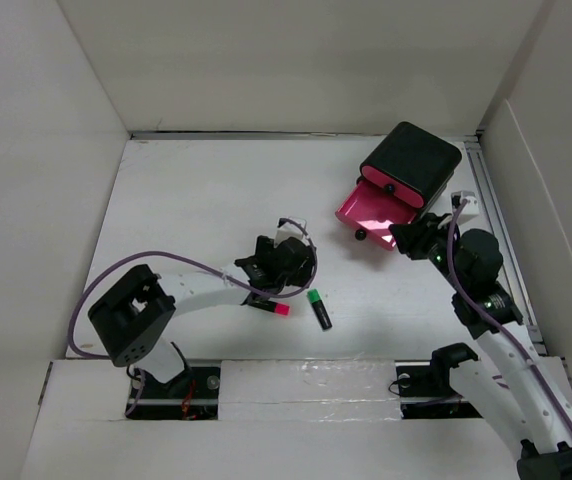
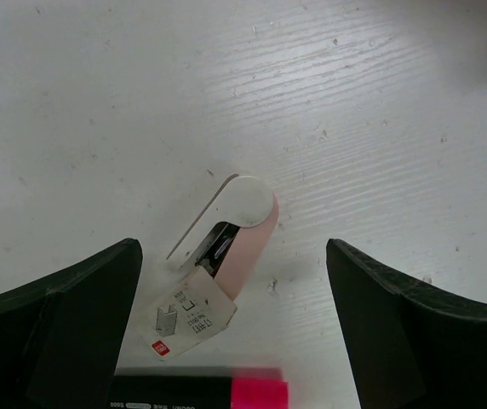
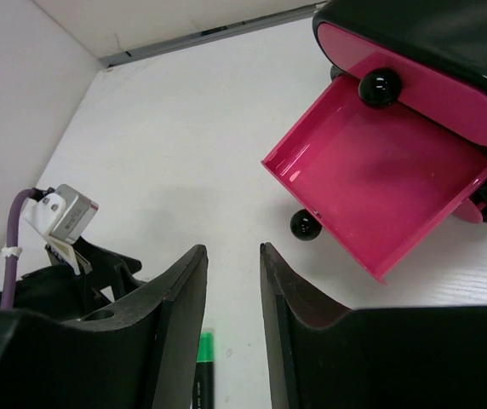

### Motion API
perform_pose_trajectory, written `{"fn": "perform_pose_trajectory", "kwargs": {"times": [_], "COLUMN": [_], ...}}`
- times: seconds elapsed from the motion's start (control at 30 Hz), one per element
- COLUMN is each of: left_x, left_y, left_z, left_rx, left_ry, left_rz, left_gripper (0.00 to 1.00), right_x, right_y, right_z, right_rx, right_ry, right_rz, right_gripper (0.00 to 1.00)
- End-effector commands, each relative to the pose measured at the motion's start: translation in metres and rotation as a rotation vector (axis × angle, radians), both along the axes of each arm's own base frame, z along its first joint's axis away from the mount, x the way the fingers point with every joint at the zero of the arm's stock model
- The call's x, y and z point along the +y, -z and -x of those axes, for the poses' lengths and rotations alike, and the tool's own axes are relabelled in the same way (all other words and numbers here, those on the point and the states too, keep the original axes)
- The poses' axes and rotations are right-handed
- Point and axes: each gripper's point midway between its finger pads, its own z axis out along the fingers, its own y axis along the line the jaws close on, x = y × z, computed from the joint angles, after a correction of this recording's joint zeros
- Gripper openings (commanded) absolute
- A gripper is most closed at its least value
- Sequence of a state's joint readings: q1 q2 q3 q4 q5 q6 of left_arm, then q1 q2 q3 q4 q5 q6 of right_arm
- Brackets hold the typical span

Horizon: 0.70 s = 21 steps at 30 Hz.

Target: Organize the desk

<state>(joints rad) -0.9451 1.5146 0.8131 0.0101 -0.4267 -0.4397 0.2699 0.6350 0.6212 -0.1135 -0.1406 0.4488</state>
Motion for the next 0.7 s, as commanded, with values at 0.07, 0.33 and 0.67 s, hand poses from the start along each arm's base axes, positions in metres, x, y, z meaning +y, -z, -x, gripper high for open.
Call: {"fn": "perform_pose_trajectory", "kwargs": {"times": [0.07, 0.33, 0.67], "left_x": [-0.004, -0.003, -0.014], "left_y": [0.009, 0.025, 0.012], "left_z": [-0.010, -0.011, -0.024], "left_rx": [0.003, 0.017, -0.036], "left_ry": [-0.019, -0.018, -0.021], "left_rz": [-0.040, -0.079, -0.054], "left_gripper": [0.85, 0.71, 0.28], "right_x": [0.006, 0.005, 0.006], "right_y": [-0.013, -0.013, -0.014], "right_z": [0.000, -0.001, 0.000], "right_rx": [-0.053, -0.056, -0.057], "right_ry": [-0.031, -0.027, -0.029], "right_rz": [-0.008, -0.002, -0.006], "right_gripper": [0.37, 0.37, 0.37]}}
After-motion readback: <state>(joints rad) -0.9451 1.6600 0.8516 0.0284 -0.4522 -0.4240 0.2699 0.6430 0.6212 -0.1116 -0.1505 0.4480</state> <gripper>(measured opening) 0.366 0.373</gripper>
